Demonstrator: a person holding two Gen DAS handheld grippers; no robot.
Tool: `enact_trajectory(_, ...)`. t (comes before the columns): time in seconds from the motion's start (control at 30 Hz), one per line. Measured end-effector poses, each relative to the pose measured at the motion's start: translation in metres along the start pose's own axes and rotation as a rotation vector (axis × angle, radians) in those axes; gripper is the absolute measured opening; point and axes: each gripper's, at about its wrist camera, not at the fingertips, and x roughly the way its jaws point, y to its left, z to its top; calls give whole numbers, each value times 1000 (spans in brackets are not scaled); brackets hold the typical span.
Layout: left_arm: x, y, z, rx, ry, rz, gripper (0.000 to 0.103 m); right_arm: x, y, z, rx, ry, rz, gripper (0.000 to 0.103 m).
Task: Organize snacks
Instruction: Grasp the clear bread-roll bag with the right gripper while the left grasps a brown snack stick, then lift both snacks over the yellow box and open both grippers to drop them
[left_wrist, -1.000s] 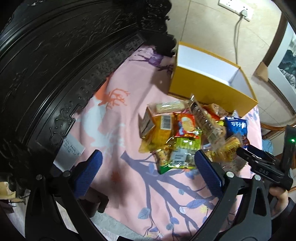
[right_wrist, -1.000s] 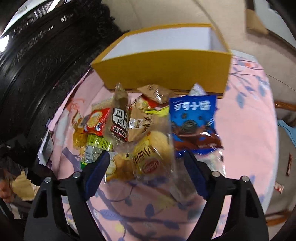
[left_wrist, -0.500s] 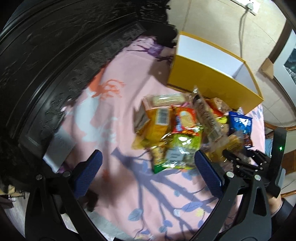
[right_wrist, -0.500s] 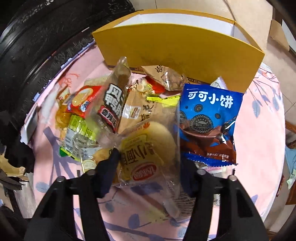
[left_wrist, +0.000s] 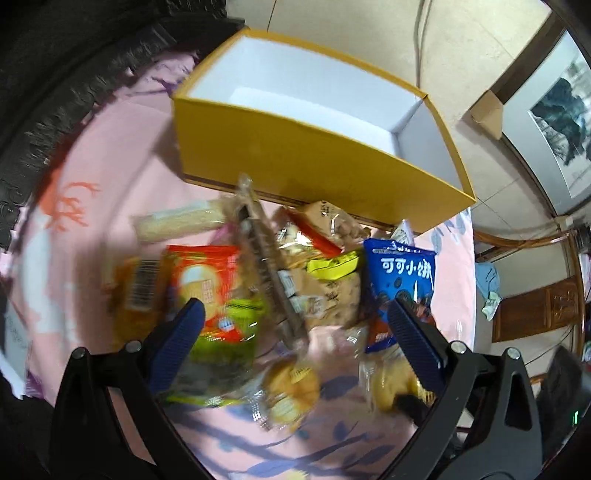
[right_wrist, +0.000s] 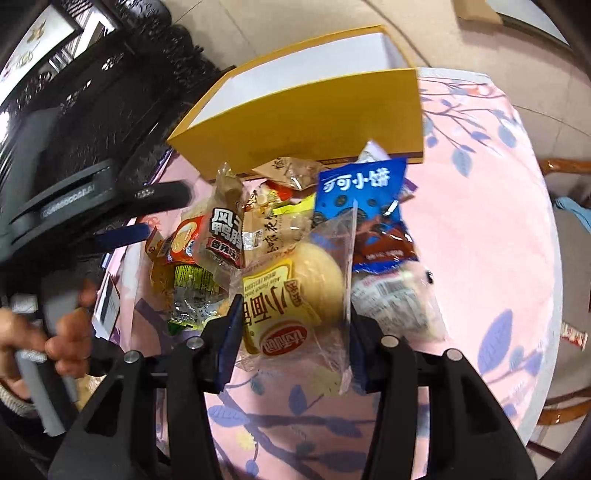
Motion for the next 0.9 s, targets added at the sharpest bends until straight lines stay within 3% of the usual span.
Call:
enact_trajectory(0.03, 9, -3, 3, -11, 11, 4, 96, -2, 1, 0, 0, -6, -5, 51)
enact_trajectory(0.2, 47, 1, 5, -46, 118, 30, 61, -6, -4, 0, 17, -29, -17, 51)
enact_trajectory(0.27, 58, 5, 1, -69, 161, 28, 55, -7, -8, 0, 29, -37, -17, 51)
enact_trajectory(0.33, 64, 7, -2, -67, 167, 36, 50, -6, -10, 1, 40, -39, -19, 51)
enact_trajectory(0.4, 63, 6, -1, -45, 150, 36, 33, -6, -12, 3, 45, -39, -21, 51)
enact_trajectory(0.7, 32, 18, -11, -29, 79, -32, 26, -11, -8, 9, 45, -56, -27, 51)
enact_trajectory(0.9, -24, 10, 2, 30, -56, -77, 26, -31, 3, 27, 12, -121, -8, 51)
